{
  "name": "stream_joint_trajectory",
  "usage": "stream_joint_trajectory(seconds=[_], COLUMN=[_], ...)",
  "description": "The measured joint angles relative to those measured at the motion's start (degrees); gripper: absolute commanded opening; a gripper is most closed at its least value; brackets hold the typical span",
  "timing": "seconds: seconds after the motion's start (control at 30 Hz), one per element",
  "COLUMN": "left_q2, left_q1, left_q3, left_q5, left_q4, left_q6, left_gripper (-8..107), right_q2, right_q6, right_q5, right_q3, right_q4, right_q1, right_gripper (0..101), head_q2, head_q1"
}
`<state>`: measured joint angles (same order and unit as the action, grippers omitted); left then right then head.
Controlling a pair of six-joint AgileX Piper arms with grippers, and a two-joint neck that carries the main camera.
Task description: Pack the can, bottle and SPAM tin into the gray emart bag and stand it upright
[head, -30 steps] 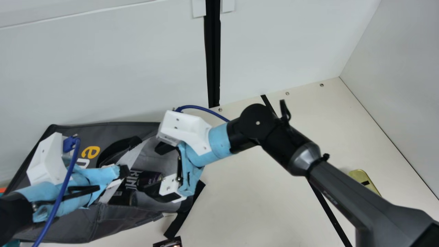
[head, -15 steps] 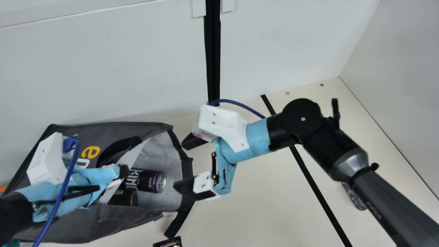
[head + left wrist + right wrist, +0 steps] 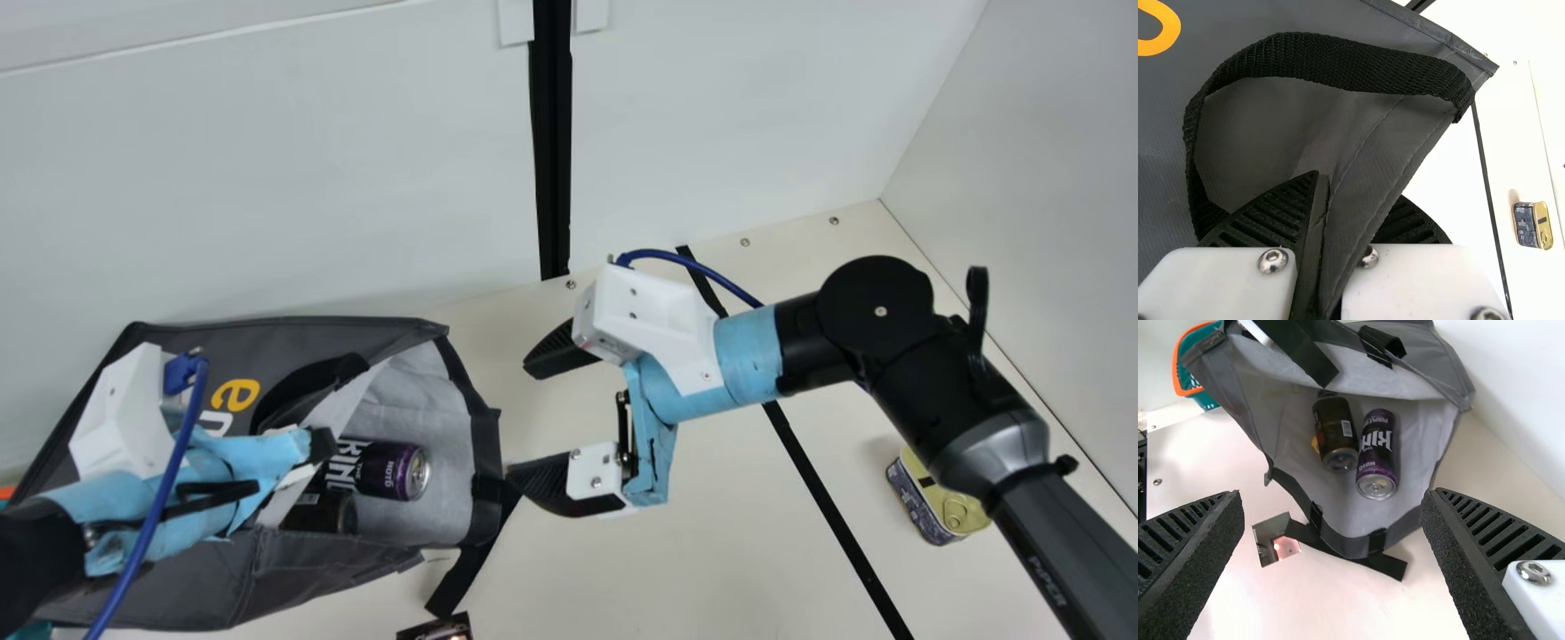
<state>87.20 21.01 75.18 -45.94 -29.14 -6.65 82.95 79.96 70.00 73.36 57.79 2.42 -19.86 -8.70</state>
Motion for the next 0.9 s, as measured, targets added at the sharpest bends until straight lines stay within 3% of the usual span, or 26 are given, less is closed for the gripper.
stream_joint_trajectory(seconds=[0.47, 0.9], left_q2=[0.0, 0.0], left_q1=[0.0, 0.0], left_q3=[0.0, 0.0], left_q5=[0.0, 0.0], left_q4=[0.0, 0.0], left_q6=[0.0, 0.0], left_gripper=[-8, -8], right_q2=[-3.2, -4.91], right_q6=[2.07, 1.71], right_q5=[-0.07, -0.07], right_q3=[-3.17, -1.63], right_q4=[0.38, -2.38], right_q1=[5.16, 12.19], right_gripper=[95, 95], head_q2=[-0.09, -0.09], head_q1=[0.09, 0.0])
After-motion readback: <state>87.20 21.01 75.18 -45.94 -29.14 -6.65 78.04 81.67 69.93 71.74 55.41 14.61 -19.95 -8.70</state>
